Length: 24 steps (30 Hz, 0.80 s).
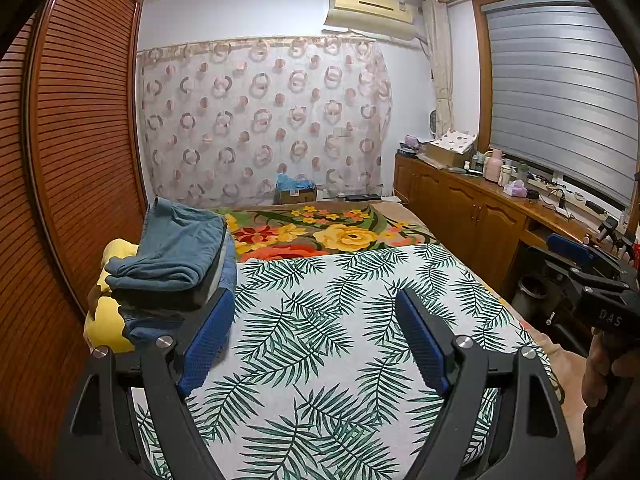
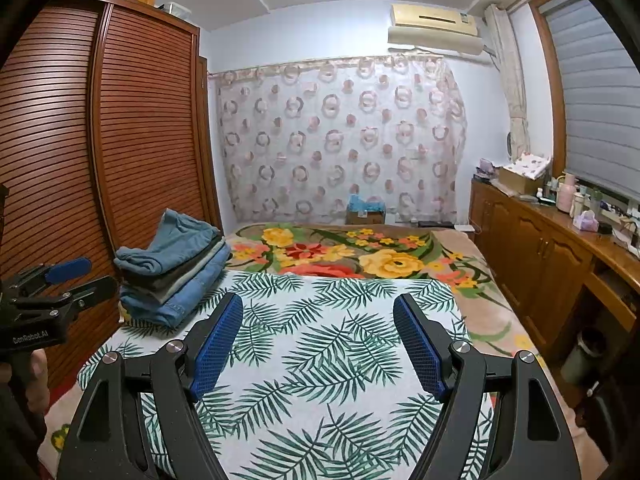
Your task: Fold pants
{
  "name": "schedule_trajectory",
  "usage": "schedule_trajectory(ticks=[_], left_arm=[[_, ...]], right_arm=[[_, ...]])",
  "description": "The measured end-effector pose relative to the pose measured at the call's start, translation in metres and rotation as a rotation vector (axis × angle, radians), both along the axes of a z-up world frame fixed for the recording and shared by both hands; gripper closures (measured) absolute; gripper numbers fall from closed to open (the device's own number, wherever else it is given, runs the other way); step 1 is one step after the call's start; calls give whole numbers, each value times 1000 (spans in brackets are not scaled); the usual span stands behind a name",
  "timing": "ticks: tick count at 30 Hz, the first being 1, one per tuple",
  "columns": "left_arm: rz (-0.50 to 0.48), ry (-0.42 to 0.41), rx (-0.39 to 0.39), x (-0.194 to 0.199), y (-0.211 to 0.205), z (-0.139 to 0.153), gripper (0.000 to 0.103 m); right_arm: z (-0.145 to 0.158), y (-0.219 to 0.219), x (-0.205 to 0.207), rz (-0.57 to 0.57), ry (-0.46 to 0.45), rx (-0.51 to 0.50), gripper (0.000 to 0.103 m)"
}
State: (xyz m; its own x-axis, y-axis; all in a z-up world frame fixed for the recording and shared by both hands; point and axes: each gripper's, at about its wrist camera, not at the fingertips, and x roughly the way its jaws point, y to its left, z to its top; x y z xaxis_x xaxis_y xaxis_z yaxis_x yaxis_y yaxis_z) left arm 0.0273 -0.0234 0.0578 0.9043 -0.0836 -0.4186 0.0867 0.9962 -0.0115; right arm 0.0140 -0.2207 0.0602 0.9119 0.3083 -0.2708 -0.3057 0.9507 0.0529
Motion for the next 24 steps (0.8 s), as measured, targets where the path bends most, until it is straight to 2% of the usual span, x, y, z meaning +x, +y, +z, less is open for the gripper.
schedule_trajectory(ticks=[24], left_arm=[[0, -1, 1, 0, 0, -1, 20]], right_arm=[[-2, 0, 2, 3, -6, 2, 24]])
